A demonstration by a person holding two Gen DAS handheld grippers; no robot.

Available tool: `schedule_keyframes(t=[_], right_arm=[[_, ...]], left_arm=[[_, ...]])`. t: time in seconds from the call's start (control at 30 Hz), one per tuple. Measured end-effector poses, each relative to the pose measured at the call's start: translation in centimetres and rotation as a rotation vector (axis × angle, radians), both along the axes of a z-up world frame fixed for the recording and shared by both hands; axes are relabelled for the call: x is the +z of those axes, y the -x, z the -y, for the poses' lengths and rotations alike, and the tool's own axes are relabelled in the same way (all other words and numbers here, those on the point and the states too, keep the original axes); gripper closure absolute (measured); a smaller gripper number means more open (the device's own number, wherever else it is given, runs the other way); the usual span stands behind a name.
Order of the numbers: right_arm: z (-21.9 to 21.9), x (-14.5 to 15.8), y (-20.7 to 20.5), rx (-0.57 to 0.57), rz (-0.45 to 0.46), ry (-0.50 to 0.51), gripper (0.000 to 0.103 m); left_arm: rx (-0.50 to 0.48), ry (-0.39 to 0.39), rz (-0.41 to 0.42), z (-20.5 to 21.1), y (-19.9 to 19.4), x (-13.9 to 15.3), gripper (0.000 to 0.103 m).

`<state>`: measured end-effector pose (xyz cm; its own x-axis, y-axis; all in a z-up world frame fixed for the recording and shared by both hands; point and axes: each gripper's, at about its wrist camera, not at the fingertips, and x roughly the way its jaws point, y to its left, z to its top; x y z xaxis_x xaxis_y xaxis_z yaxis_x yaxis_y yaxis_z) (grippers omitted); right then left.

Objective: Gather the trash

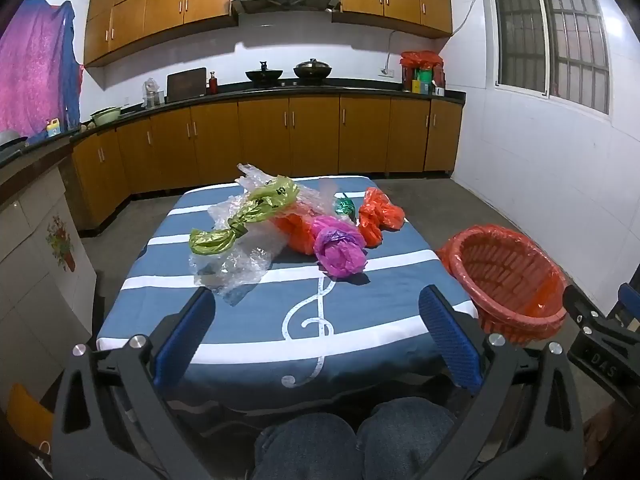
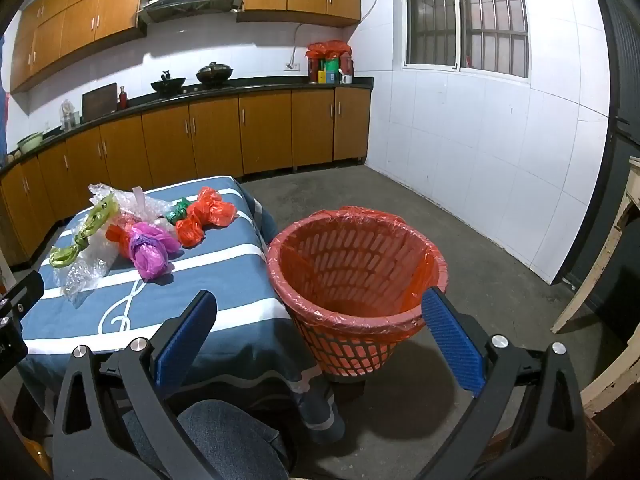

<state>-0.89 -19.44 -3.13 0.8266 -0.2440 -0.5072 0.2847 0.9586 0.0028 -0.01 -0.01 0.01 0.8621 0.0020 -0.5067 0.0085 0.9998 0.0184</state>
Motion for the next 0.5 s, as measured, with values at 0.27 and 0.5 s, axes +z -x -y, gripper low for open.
schedule_keyframes(t=[0.27, 0.5], right_arm=[[0.01, 0.0, 0.0, 0.0, 0.001, -0.002, 0.002], [-0.02, -0.02, -0.01, -0.001, -0.001, 0.0, 0.002]], left_arm=[[-0.002, 0.004, -0.002, 0.01, -0.04, -0.02, 0.004], [0.0, 0.006, -0.003, -0.07, -0.04, -0.03, 0.004]])
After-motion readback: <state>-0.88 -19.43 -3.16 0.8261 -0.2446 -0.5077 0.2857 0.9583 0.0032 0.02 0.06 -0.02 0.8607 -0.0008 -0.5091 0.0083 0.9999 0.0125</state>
